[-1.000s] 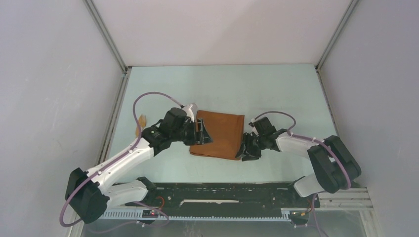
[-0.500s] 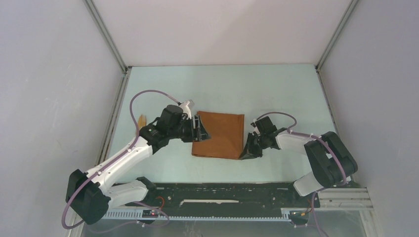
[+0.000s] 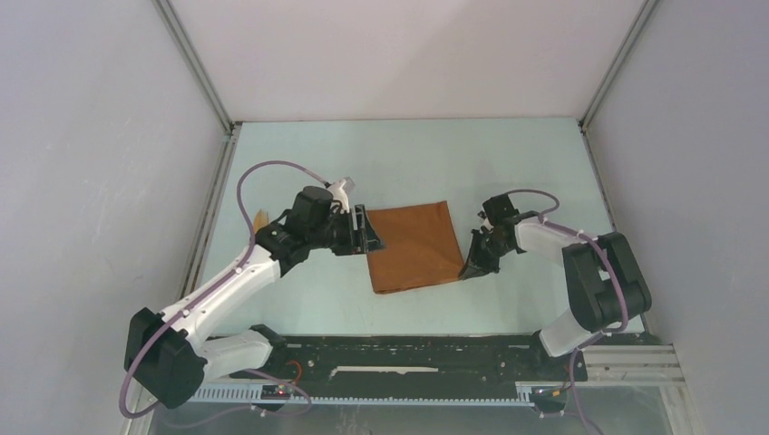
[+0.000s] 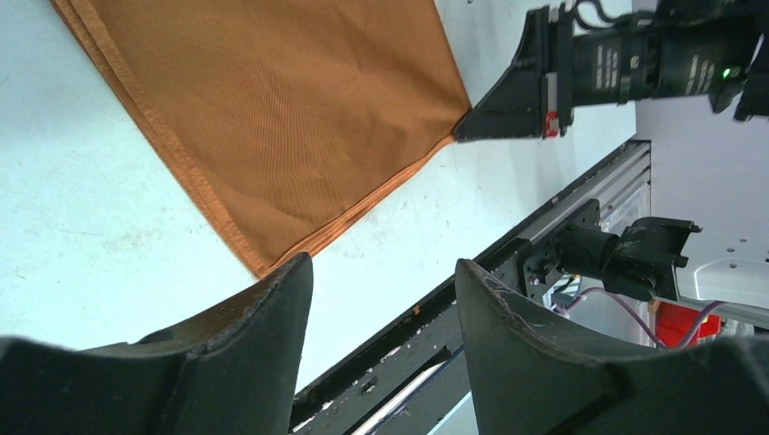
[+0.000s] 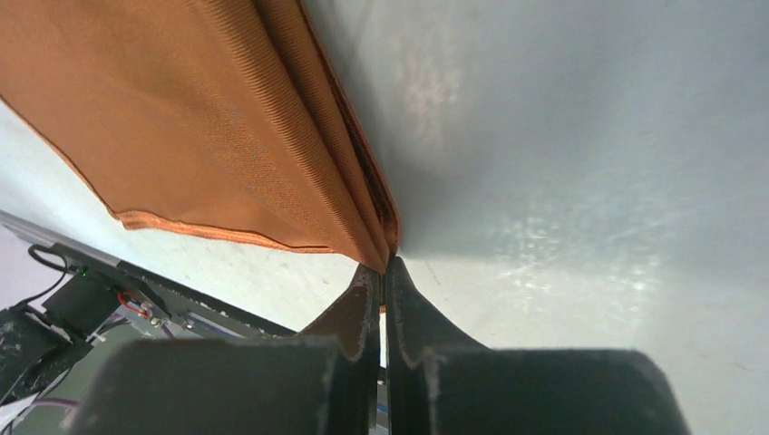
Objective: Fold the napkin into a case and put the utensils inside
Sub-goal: Rotate the lower triangle-folded napkin at the center of the board.
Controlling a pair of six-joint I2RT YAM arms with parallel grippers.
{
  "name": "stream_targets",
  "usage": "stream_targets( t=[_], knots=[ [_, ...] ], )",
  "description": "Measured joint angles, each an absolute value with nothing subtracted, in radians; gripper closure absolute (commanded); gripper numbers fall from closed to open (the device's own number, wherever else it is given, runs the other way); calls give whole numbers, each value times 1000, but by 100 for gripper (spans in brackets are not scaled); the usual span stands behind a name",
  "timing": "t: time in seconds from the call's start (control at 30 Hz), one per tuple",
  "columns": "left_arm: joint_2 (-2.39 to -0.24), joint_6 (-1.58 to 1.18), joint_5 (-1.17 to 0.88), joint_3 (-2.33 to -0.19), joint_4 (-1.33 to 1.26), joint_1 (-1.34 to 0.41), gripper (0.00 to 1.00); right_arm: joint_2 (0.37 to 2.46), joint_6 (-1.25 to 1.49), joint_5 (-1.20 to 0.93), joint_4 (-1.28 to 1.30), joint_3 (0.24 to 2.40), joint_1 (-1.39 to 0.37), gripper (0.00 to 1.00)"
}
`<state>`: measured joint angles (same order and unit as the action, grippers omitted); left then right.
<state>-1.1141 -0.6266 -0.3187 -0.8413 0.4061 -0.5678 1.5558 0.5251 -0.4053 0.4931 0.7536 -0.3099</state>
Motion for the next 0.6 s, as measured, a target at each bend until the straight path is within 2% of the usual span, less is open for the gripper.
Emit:
stream_targets(
  t=[0.37, 0.6],
  knots=[
    [-1197, -619, -374, -841, 397, -553, 35, 1771, 340, -340, 745, 1011, -223, 100],
    [-1352, -717, -448, -841, 282, -542, 35, 1908, 222, -315, 898, 1184, -190, 100]
  ],
)
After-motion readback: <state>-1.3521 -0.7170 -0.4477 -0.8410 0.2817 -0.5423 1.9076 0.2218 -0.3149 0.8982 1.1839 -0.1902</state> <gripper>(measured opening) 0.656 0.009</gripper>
